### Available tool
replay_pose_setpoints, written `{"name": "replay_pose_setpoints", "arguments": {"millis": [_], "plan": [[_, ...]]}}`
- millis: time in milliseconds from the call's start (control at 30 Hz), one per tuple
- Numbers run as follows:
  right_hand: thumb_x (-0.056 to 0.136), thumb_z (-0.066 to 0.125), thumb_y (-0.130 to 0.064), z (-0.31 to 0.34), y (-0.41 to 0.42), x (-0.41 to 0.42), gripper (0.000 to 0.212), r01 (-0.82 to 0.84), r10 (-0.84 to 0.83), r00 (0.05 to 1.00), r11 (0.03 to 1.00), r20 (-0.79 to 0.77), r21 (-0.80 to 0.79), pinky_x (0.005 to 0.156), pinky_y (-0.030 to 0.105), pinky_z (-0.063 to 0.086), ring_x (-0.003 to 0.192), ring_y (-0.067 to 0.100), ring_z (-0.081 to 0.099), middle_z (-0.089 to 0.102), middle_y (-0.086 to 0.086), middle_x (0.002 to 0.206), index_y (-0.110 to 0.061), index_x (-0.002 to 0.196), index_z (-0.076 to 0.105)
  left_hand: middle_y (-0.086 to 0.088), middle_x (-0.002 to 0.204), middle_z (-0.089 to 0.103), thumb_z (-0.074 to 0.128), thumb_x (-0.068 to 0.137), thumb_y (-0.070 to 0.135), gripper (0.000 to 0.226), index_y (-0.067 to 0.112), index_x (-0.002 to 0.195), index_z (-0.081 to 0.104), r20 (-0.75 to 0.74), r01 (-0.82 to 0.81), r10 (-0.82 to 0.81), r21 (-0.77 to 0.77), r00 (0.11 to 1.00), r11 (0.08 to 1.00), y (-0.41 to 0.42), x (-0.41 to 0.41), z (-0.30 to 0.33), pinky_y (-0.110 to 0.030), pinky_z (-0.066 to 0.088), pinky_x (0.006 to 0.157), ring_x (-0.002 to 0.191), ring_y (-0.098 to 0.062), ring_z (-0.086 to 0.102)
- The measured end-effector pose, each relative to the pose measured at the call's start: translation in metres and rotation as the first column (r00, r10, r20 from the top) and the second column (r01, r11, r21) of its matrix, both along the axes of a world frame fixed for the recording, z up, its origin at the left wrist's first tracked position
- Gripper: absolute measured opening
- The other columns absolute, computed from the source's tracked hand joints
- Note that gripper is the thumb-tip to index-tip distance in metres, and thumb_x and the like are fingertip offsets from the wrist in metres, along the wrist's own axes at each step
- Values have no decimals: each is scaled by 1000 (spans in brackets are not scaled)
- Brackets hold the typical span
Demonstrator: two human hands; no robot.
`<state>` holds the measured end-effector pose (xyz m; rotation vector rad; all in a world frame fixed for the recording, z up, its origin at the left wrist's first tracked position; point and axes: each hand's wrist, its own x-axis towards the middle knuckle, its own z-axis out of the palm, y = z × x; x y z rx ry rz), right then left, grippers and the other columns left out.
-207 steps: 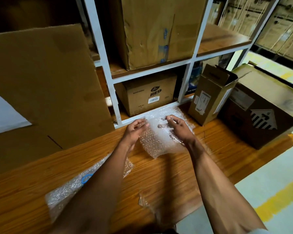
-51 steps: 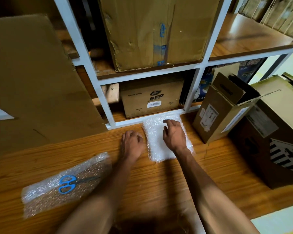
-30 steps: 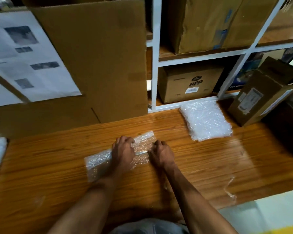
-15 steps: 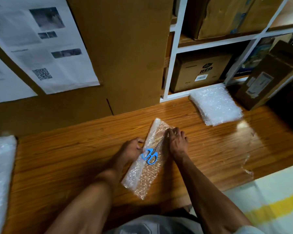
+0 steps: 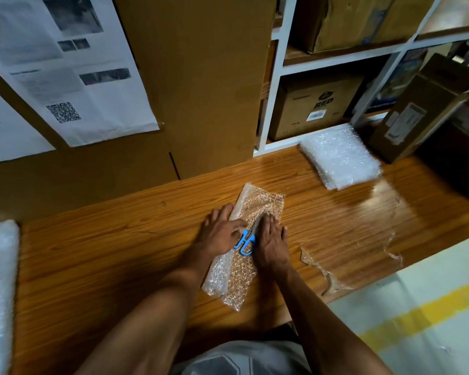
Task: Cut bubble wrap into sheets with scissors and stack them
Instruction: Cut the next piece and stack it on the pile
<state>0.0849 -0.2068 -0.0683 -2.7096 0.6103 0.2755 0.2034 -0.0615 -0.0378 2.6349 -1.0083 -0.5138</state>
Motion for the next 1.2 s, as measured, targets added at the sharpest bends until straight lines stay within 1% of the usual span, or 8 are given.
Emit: {"name": "replay_pose_setpoints", "arguments": {"millis": [133,300,433,567,767,900,1033,1200], "plan": [[108,31,-35,-8,-18,0,80,-47,45,997,999,-57,-20,127,57,-10,160,31,-18,-16,14,174,-4,163,-18,6,165,22,55,98,52,27,39,118,68,130,-155,142,102,981,983,15,12,9,-54,35,114,143,-30,27],[104,53,-30,10,-35,8,96,-140,134,985,989,-106,-47,129,58,-5,160,32,-17,-17,15,173,-3,162,-19,-8,154,35,53,98,48,43,24,134,59,225,-284,247,147,942,948,40,28,18,-50,43,107,134,-32,40],[101,63,-23,12,-30,11,105,-108,101,989,992,-112,-63,131,51,-4,160,31,-14,-16,16,173,-2,161,-20,-1,163,21,60,97,46,56,40,149,38,155,-118,124,-48,980,992,30,8,12,-51,44,112,142,-29,38],[97,67,-40,-6,-23,1,114,-94,91,991,995,-95,-30,131,52,-3,161,34,-8,-10,19,173,0,161,-19,7,169,3,65,92,55,58,53,145,41,113,91,-100,79,988,993,18,-9,2,-60,29,119,148,-30,20],[108,48,-35,0,-40,-5,91,-131,126,986,991,-108,-39,129,53,-5,161,30,-10,-8,16,174,-1,162,-17,-3,139,50,65,90,22,37,28,126,63,260,-210,167,145,951,967,29,4,7,-44,44,104,124,-24,46],[100,64,-29,11,-45,1,108,-159,152,978,986,-140,-44,130,55,-4,161,32,-11,-12,16,174,-1,160,-22,-3,126,58,50,97,39,31,23,121,63,220,-372,354,46,909,927,38,10,10,-44,48,99,118,-25,50],[92,76,-36,8,-39,0,125,-152,145,981,988,-126,-42,130,50,-7,160,31,-14,-18,14,172,-2,159,-24,5,122,57,44,95,68,43,31,112,58,183,-237,231,13,956,971,23,-6,15,-42,48,98,113,-17,50],[104,57,-35,0,-26,-12,97,-73,73,997,997,-7,11,127,45,-10,161,28,-9,-6,16,175,-3,164,-13,-1,135,56,59,94,58,45,22,121,61,248,-183,151,115,957,976,3,-24,4,-44,44,105,124,-22,50]]}}
